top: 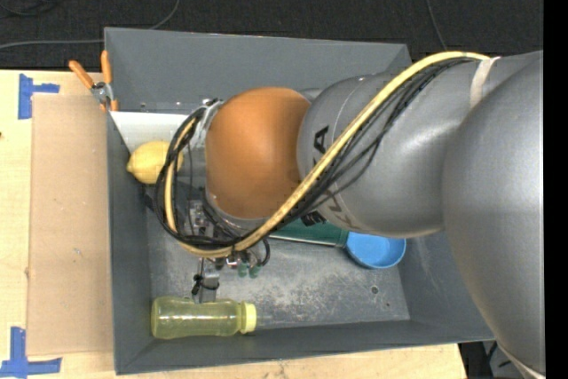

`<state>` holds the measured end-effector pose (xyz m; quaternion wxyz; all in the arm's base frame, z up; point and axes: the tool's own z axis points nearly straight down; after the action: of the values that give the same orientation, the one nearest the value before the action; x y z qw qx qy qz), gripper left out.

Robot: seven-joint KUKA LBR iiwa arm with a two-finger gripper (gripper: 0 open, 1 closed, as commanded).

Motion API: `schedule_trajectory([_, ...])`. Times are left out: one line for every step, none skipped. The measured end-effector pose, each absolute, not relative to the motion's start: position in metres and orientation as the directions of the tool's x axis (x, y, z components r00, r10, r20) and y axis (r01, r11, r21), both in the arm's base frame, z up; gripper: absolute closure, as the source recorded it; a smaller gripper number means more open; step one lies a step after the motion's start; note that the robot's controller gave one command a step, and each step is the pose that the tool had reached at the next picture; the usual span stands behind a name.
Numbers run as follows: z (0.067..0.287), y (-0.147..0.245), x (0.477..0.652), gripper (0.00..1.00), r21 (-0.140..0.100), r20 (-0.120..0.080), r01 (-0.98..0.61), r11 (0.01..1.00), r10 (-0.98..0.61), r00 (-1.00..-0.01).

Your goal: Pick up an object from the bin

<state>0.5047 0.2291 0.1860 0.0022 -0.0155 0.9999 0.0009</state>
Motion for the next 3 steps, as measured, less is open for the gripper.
schedule_trajectory([0.174, 0.188, 0.479, 0.00, -0.003, 0.011, -0.097, 0.995, -0.097, -0.995])
schedule_trajectory([0.176, 0.168, 0.511, 0.00, 0.003, -0.002, 0.225, 0.974, 0.225, -0.974])
schedule_trajectory([0.150, 0.151, 0.474, 0.00, -0.003, 0.015, -0.057, 0.998, -0.057, -0.998])
